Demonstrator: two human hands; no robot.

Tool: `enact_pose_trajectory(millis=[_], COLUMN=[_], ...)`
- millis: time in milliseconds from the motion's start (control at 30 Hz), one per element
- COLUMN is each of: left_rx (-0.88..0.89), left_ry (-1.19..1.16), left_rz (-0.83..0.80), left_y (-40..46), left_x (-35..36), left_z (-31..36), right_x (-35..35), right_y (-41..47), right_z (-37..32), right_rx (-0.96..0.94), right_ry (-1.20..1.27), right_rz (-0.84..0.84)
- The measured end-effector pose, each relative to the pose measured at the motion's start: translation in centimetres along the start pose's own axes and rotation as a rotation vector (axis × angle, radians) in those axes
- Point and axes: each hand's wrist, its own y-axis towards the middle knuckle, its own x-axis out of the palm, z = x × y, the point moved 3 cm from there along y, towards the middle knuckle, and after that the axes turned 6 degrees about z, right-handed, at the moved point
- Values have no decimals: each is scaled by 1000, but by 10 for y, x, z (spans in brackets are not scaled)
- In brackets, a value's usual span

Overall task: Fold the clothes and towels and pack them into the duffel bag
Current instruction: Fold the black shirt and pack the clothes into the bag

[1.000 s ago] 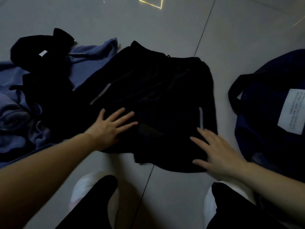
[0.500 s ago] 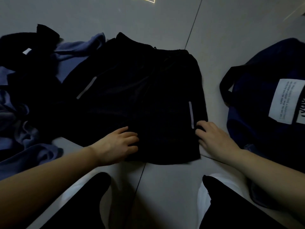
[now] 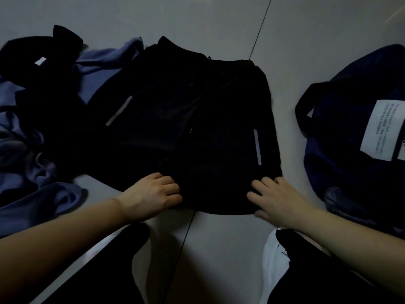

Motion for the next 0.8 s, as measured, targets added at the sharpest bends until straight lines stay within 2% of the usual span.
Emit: enact_pose_trajectory(millis=[167, 200, 300, 400, 433, 467, 533, 600, 633, 700, 733, 800], left_rx=[115, 128, 157, 135, 105, 73, -30, -190, -261, -355, -385, -400], left_ry=[-19, -36, -154, -240, -266, -281, -214, -83, -25, 32, 64, 102], left_rz=[-15, -15, -56, -80, -64, -24, 94, 141, 93, -152, -252, -346], left_y=[9, 12, 22, 26, 26, 26, 25, 20, 16, 1, -8, -23], left_x=[-7, -8, -4, 1, 1, -1, -7, -11, -8, 4, 11, 22], left_z=[13, 16, 33, 45, 45, 42, 30, 8, -3, -20, -25, -33], right_x=[-22, -29, -32, -23, -25, -29, -42, -44, -39, -23, -14, 1], right_y=[0, -3, -16, -19, -17, -11, 2, 13, 21, 32, 35, 32], right_z=[30, 37, 43, 35, 35, 33, 30, 22, 19, 15, 15, 18], right_rx=[24, 42, 76, 74, 121, 169, 190, 222, 250, 359, 382, 338], right_ry=[15, -9, -155, -275, -257, -218, -131, 46, 161, 330, 320, 235], right_rz=[-107, -178, -531, -714, -701, -591, -117, 205, 211, -24, -166, -250])
